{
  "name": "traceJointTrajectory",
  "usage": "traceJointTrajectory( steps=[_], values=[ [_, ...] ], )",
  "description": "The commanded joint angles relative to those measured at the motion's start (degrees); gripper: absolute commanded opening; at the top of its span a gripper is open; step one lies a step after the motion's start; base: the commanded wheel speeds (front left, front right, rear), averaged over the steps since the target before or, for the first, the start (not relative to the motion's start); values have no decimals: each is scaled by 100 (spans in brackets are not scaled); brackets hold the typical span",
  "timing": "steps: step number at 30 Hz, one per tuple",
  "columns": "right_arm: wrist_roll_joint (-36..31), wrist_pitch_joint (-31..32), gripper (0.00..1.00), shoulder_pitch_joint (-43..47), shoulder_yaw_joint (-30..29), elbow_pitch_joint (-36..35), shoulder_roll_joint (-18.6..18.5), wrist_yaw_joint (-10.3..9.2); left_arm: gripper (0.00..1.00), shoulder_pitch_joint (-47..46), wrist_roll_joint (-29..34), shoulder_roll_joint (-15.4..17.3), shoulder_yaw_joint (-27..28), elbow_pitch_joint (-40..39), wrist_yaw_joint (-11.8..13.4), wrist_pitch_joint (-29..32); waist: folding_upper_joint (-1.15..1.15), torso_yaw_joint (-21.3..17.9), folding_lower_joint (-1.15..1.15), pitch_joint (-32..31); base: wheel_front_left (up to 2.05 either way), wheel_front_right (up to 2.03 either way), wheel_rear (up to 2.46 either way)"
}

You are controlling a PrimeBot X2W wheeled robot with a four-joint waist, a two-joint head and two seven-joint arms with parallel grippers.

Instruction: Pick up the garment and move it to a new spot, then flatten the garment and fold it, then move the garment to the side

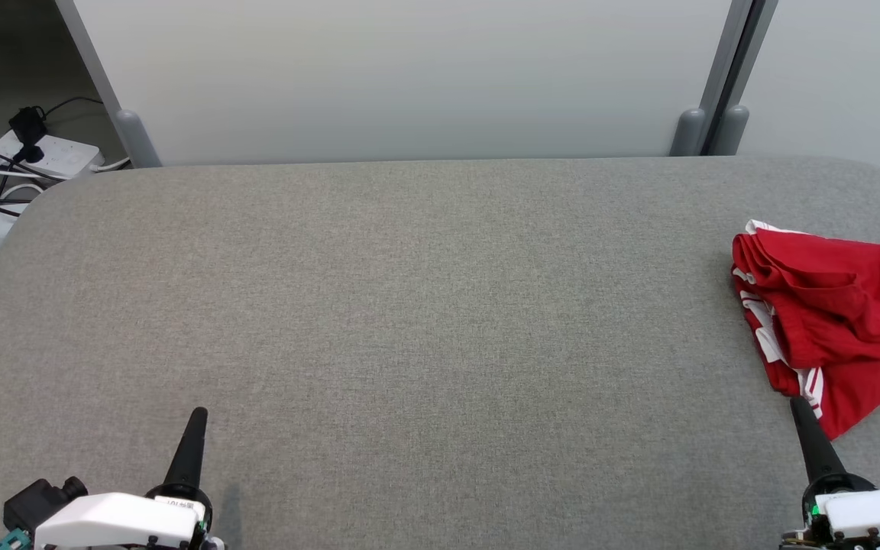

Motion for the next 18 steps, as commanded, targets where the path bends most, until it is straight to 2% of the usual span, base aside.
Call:
traceJointTrajectory(
  steps=[1, 18],
  values=[
    [178, 61, 0, -264, 77, -126, -94, 0, 0, -394, -141, 15, 230, -107, -99, 32, 0, 1, 0, 0, 0, 0, 0],
    [1288, 251, 0, -470, 21, 77, -87, 0, 0, -544, -969, -234, 633, 79, -434, 281, 0, 11, 0, 0, 0, 0, 0]
  ],
)
